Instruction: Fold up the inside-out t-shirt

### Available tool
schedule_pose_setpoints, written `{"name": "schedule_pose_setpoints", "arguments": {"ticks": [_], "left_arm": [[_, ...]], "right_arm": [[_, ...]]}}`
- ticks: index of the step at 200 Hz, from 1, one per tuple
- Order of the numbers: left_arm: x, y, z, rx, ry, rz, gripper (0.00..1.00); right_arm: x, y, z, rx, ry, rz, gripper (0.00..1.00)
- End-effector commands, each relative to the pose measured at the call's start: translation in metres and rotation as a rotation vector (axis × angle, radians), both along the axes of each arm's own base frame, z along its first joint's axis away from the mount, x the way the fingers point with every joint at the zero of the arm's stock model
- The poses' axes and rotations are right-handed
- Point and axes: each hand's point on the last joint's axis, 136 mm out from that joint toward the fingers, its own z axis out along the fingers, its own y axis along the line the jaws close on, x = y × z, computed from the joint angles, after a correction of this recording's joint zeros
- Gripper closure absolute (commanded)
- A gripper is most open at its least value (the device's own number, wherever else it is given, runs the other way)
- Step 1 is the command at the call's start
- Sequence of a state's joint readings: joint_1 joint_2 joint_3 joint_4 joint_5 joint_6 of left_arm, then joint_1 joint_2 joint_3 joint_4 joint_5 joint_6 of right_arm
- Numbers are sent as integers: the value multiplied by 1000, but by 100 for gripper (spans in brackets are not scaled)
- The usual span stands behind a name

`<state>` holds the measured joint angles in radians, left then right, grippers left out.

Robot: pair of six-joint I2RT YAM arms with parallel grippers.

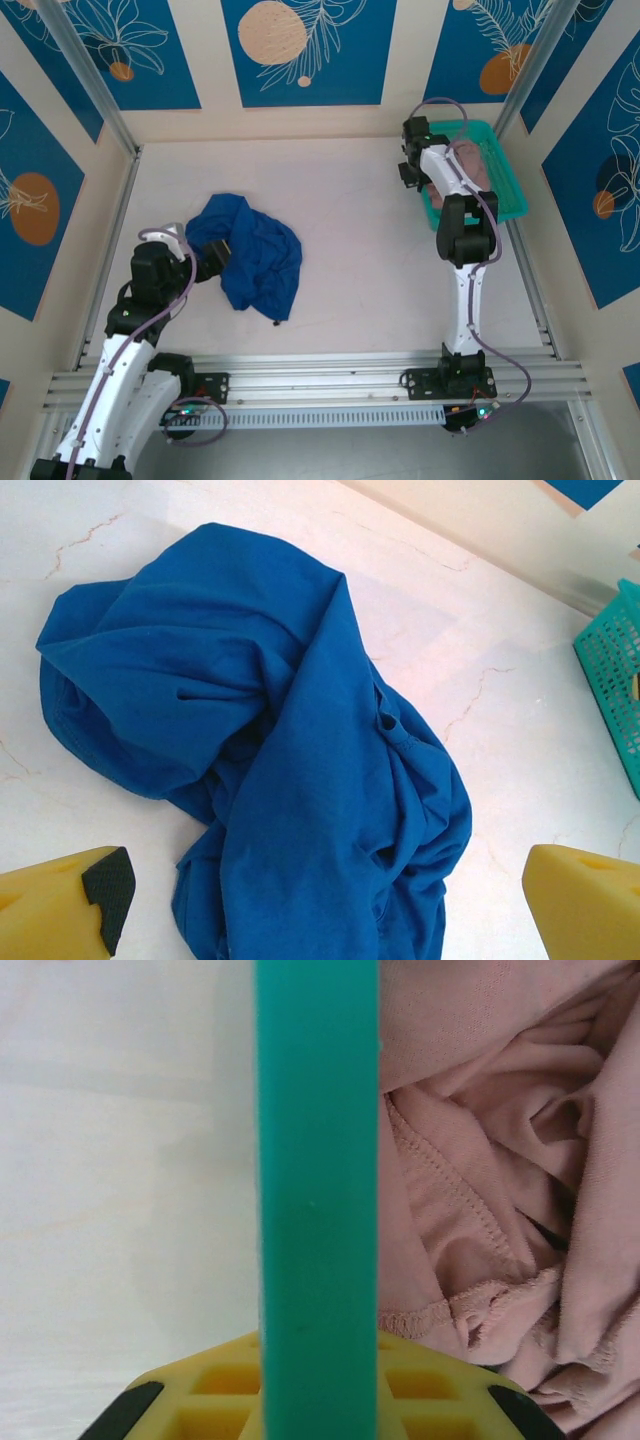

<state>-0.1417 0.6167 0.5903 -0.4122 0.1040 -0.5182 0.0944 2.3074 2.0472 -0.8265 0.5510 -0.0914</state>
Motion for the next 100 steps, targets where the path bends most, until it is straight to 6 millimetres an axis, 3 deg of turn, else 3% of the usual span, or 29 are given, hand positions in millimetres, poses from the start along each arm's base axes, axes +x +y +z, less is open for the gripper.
{"name": "schedule_pose_setpoints", "arguments": {"ticks": [1,53,76,100], "left_arm": [[-4,-2,-12,25,28,-27,0],[-6,-3,-22,39,61,-42,0],[-4,-5,-24,28,62,-44,0],[0,-6,-28,13,71,-40,0]], "right_arm": [[9,-22,9,-97,-12,42,87],[24,-69,0,-172,0,-5,87],[27,-86,10,-180,-10,-81,83],[33,-88,26,-173,-59,-117,73]]}}
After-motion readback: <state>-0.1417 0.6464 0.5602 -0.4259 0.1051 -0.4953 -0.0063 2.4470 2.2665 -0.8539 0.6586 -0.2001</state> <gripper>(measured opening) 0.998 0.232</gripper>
